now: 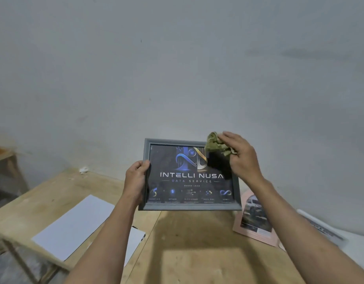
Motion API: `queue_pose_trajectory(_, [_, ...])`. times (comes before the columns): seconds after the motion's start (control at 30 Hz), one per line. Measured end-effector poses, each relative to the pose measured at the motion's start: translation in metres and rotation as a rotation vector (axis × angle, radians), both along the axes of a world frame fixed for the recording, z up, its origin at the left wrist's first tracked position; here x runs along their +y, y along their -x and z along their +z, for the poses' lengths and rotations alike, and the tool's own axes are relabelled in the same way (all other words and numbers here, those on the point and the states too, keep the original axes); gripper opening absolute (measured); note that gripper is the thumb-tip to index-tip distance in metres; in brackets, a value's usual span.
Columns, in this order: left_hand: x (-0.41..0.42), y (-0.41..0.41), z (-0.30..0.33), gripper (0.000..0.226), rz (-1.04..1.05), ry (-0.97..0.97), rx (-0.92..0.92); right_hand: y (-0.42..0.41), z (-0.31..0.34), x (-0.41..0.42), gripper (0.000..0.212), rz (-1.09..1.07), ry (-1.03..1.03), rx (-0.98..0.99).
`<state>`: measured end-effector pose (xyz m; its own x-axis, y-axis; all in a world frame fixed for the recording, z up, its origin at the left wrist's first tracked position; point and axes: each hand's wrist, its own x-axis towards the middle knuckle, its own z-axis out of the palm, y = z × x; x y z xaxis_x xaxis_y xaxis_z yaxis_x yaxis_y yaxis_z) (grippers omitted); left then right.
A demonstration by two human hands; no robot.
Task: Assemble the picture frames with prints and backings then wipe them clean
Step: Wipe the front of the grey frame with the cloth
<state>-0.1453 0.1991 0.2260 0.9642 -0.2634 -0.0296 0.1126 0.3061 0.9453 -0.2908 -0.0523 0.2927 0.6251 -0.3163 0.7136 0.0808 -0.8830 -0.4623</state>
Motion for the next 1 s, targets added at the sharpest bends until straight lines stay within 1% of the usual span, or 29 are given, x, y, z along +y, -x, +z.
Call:
queue_pose_trajectory(0.07, [-0.004,-0.002,0.002,0.018,-0.002,0.007,-0.016,-0.007,0.02,-0.024,0.071,-0.139,0.212,0.021])
queue_pose_trajectory(0.17, [-0.005,-0.006,0.008,0.021,0.011,0.063,-0.021,-0.008,0.008,-0.046,0.069,-0.19,0.499,0.173])
queue_pose_trajectory(0.2, [-0.004,-0.008,0.012,0.021,0.017,0.09,-0.019,-0.004,-0.003,-0.049,0.068,-0.183,0.549,0.211])
queue_pose_trajectory(0.27, [-0.001,-0.012,0.017,0.021,0.036,0.097,-0.048,0.007,-0.026,-0.048,0.063,-0.142,0.559,0.264])
queue_pose_trajectory(0.33, [0.0,-0.015,0.021,0.02,0.063,0.071,-0.092,0.016,-0.05,-0.041,0.058,-0.081,0.507,0.338])
queue_pose_trajectory(0.43, [0.0,-0.02,0.023,0.02,0.112,0.077,-0.107,0.022,-0.079,-0.034,0.068,0.013,0.391,0.558])
queue_pose_trajectory(0.47, [0.001,-0.022,0.022,0.02,0.114,0.045,-0.123,0.024,-0.083,-0.033,0.069,0.05,0.31,0.64])
queue_pose_trajectory(0.5, [0.001,-0.024,0.02,0.021,0.107,0.003,-0.141,0.025,-0.084,-0.033,0.069,0.08,0.188,0.699])
queue_pose_trajectory(0.53, [0.001,-0.025,0.019,0.021,0.091,-0.024,-0.153,0.027,-0.078,-0.031,0.068,0.107,0.011,0.718])
queue_pose_trajectory(0.57, [0.001,-0.025,0.017,0.021,0.077,-0.039,-0.158,0.027,-0.068,-0.029,0.067,0.127,-0.178,0.688])
queue_pose_trajectory(0.6, [0.0,-0.025,0.015,0.021,0.063,-0.047,-0.16,0.028,-0.052,-0.025,0.068,0.14,-0.332,0.605])
queue_pose_trajectory(0.63, [-0.002,-0.024,0.014,0.02,0.051,-0.051,-0.159,0.026,-0.034,-0.023,0.069,0.137,-0.399,0.478])
queue_pose_trajectory(0.67, [-0.004,-0.022,0.014,0.02,0.036,-0.051,-0.158,0.022,-0.015,-0.024,0.069,0.103,-0.372,0.335])
queue_pose_trajectory(0.7, [-0.006,-0.02,0.013,0.019,0.021,-0.049,-0.158,0.016,0.003,-0.026,0.07,0.038,-0.25,0.218])
queue_pose_trajectory(0.73, [-0.009,-0.018,0.013,0.019,0.009,-0.047,-0.155,0.008,0.017,-0.031,0.07,-0.033,-0.091,0.144])
queue_pose_trajectory(0.77, [-0.011,-0.015,0.013,0.02,0.002,-0.039,-0.147,0.0,0.028,-0.035,0.07,-0.095,0.043,0.132])
queue_pose_trajectory(0.83, [-0.015,-0.012,0.015,0.021,-0.003,-0.003,-0.119,-0.012,0.028,-0.035,0.069,-0.176,0.213,0.256])
queue_pose_trajectory(0.9, [-0.015,-0.012,0.017,0.021,0.013,0.036,-0.082,-0.01,0.006,-0.029,0.068,-0.172,0.338,0.341])
queue_pose_trajectory(1.0, [-0.008,-0.017,0.018,0.021,0.067,0.064,-0.039,0.007,-0.041,-0.019,0.066,-0.086,0.391,0.421])
